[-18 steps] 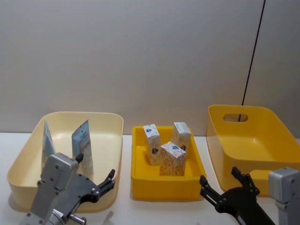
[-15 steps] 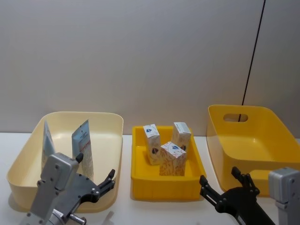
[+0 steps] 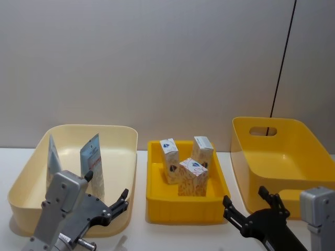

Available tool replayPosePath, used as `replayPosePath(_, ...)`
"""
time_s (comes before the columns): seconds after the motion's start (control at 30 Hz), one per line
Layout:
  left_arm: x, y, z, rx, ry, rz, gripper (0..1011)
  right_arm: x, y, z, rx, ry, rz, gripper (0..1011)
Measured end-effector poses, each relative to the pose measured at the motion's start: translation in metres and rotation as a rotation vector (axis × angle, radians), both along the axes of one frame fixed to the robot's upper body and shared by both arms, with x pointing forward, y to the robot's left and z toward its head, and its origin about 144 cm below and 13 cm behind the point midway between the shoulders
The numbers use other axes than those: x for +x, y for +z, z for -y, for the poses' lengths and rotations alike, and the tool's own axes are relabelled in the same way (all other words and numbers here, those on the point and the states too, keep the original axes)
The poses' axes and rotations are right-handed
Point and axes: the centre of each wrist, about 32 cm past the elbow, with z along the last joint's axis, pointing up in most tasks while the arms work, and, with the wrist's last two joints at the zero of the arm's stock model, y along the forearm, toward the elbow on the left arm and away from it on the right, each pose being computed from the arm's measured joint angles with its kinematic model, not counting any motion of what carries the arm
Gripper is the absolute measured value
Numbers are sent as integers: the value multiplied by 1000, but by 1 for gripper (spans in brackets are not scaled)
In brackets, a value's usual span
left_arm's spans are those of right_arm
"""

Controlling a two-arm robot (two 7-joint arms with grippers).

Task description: Bimanual collaborative sorting of washing and personal care products

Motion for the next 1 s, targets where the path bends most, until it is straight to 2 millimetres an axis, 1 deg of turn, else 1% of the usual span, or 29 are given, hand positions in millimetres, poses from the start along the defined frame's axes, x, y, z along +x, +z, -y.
replayPosePath(1.0,0,0,0,0,0,0,1003,0,0,0,0,0,0,1001)
